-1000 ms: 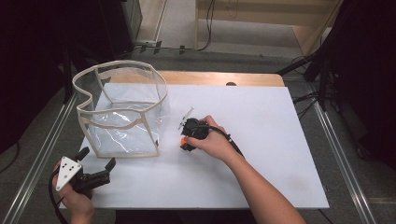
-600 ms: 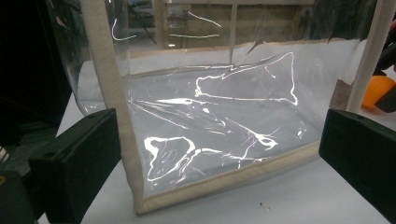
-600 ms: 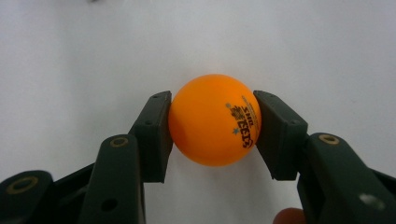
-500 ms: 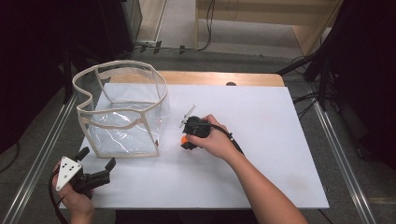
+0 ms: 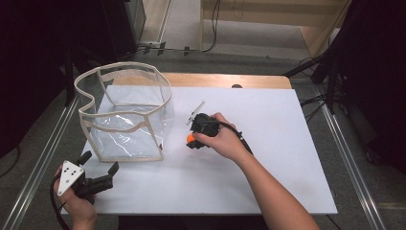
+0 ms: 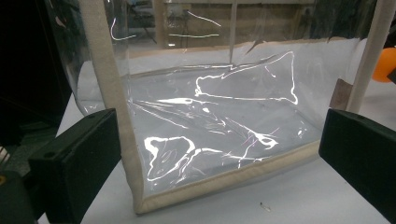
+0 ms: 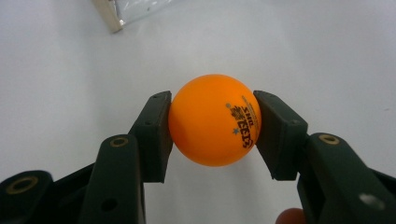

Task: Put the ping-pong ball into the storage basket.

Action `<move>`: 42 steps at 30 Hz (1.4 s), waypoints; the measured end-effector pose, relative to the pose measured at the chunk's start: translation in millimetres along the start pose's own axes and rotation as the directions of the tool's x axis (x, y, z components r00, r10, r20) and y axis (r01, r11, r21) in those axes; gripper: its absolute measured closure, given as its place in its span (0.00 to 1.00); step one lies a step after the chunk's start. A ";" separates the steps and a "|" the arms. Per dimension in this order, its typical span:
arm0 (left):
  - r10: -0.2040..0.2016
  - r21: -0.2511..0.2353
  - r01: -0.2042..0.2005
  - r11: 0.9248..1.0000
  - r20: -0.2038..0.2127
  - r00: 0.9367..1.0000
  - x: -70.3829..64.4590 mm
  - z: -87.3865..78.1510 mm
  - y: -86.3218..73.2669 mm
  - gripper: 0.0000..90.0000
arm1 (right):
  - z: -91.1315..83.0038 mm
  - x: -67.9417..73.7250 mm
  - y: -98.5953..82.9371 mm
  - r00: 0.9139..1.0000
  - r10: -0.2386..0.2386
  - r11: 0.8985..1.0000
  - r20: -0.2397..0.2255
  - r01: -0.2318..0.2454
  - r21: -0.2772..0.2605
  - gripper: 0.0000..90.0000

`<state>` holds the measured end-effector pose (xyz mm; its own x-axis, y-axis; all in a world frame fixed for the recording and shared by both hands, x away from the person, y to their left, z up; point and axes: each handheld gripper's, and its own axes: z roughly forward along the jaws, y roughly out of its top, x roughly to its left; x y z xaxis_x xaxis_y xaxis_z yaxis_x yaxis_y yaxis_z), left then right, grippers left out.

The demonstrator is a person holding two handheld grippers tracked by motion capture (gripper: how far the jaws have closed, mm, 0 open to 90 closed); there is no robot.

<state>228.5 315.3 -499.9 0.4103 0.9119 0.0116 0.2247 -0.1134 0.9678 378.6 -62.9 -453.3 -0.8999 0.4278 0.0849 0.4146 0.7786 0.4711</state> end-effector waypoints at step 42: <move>0.001 0.000 -0.001 1.000 0.000 1.000 -0.4 0.1 0.0 0.00 | -57.9 2.5 30.3 0.998 -0.069 0.997 -0.006 0.068 -0.040 0.53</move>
<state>228.4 314.9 -500.0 0.4101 0.9120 0.0123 0.2244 -0.1140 0.9678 381.1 -64.9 -388.0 -0.9270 0.3707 0.0577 0.3465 0.7869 0.5107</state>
